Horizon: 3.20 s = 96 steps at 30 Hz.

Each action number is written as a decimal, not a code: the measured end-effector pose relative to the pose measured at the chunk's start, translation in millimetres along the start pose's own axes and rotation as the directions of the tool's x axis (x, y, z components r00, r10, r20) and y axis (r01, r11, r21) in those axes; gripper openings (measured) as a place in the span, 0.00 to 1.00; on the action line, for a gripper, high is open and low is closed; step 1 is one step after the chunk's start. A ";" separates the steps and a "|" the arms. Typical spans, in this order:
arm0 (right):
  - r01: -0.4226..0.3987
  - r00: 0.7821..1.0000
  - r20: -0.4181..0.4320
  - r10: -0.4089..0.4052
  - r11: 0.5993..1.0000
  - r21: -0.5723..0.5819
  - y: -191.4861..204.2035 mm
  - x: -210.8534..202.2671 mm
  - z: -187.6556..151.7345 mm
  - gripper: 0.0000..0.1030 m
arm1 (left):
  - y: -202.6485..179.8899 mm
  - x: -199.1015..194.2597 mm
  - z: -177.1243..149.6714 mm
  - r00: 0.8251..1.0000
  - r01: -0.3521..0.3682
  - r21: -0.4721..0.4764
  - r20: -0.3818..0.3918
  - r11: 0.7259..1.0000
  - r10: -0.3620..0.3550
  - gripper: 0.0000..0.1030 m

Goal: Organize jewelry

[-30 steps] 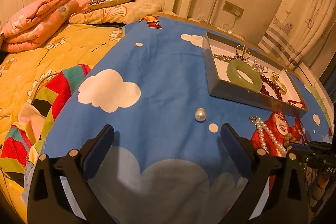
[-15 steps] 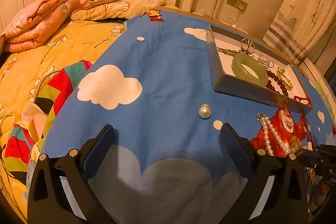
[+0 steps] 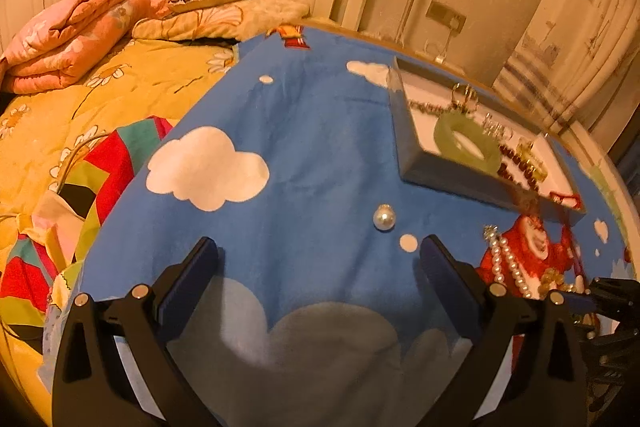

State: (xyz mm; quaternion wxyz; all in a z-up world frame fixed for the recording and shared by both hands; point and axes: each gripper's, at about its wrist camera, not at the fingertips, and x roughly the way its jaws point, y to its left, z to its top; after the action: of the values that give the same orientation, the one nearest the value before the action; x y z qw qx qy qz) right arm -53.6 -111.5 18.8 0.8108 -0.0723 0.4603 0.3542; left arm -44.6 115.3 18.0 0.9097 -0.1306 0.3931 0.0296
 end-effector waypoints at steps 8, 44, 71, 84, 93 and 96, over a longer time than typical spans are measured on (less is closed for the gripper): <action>-0.119 0.990 0.088 0.111 0.988 0.100 -26.4 -14.1 -4.5 0.11 | 18.5 -7.8 0.9 0.996 0.081 -0.102 0.040 0.991 -0.078 0.97; -0.478 0.838 0.476 0.267 0.779 0.405 -117.1 -91.5 -85.1 0.11 | -250.4 7.5 -67.4 0.918 0.395 0.692 -0.280 0.605 -0.280 0.85; -0.474 0.840 0.479 0.254 0.773 0.422 -117.8 -93.4 -86.9 0.11 | -200.6 -16.8 -31.5 0.752 0.659 0.521 -0.437 0.542 -0.494 0.06; -0.437 0.865 0.437 0.248 0.799 0.412 -112.8 -87.4 -81.5 0.11 | -216.5 -60.2 -1.1 0.705 0.695 0.506 -0.344 0.511 -0.620 0.06; -0.425 0.870 0.435 0.231 0.798 0.427 -114.6 -86.8 -81.3 0.11 | -213.7 -87.7 20.3 0.715 0.669 0.531 -0.268 0.521 -0.646 0.07; -0.426 0.868 0.439 0.231 0.801 0.421 -114.2 -87.3 -81.7 0.11 | -207.3 -94.5 27.8 0.722 0.656 0.530 -0.233 0.538 -0.651 0.07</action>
State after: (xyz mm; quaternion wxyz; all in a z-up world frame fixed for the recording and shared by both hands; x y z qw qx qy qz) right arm -65.6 -276.4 18.3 0.7965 0.2921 0.3828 0.3658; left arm -57.6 -72.7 149.0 0.8470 0.0149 0.3083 -0.4329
